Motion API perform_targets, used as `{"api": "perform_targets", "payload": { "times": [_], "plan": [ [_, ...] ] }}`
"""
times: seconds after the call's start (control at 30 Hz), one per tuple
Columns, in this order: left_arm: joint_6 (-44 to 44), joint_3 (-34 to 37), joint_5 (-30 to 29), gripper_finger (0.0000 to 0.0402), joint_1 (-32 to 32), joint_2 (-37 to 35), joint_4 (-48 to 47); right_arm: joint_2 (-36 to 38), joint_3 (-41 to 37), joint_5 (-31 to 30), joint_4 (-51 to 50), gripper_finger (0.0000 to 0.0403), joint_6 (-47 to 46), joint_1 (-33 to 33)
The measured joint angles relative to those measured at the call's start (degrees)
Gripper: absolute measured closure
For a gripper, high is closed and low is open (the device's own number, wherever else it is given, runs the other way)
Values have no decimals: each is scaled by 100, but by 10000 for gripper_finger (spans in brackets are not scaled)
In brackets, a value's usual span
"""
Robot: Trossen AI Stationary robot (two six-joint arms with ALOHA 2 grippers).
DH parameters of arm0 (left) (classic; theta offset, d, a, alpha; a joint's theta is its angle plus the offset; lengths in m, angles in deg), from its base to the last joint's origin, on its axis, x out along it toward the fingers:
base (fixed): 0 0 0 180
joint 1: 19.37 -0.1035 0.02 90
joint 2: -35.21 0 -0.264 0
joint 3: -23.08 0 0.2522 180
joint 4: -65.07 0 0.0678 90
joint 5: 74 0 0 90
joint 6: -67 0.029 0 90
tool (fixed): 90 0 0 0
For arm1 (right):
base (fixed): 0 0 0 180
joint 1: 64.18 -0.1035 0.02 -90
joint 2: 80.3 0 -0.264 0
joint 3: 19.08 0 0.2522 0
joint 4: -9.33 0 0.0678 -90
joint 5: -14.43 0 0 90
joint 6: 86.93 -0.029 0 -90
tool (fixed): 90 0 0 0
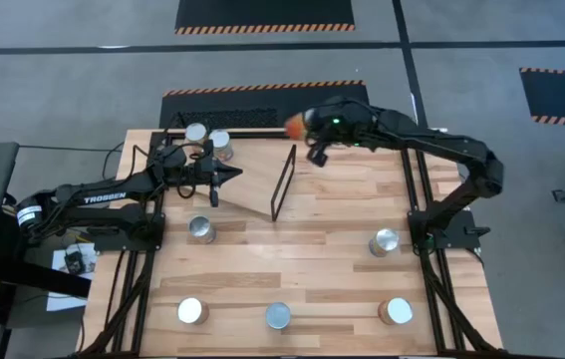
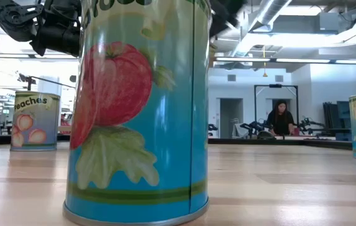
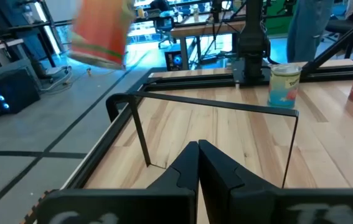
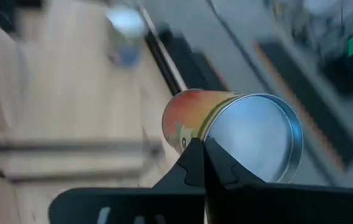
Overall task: Pick and place cans onto a shelf
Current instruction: Put the top canned green beans on the shelf
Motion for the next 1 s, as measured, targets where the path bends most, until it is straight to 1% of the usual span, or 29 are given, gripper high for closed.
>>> {"api": "perform_targets", "payload": {
  "times": [0.07, 0.23, 0.33, 0.4, 0.5, 0.6, 0.73, 0.83, 1.0],
  "plan": [
    [-12, -1, 2, 401, 0, 0, -3, -403, 510, 140, 116, 399, 389, -84],
    [-107, -1, -7, 401, -55, -128, -300, -1547, 1556, 918, 53, 399, 1105, -119],
    [-147, -6, -14, 401, -147, -382, -655, -2180, 2001, 1052, -19, 399, 1493, -124],
    [-169, -5, -13, 401, -220, -623, -920, -2532, 2235, 1084, -217, 398, 1651, -122],
    [-184, -5, -15, 401, -293, -999, -1377, -2974, 2508, 1308, -336, 397, 1794, -92],
    [-189, -3, -14, 401, -354, -1304, -1664, -3301, 2717, 1349, -403, 399, 1978, -84],
    [-227, 92, -22, 401, -374, -1609, -1661, -3596, 2874, 1354, -444, 398, 2175, -94],
    [-229, 210, -74, 401, -373, -1792, -1617, -3741, 2927, 1362, -496, 397, 2204, -95],
    [-280, 216, -170, 401, -389, -1930, -1601, -3817, 2950, 1334, -427, 398, 2326, -89]
  ]
}}
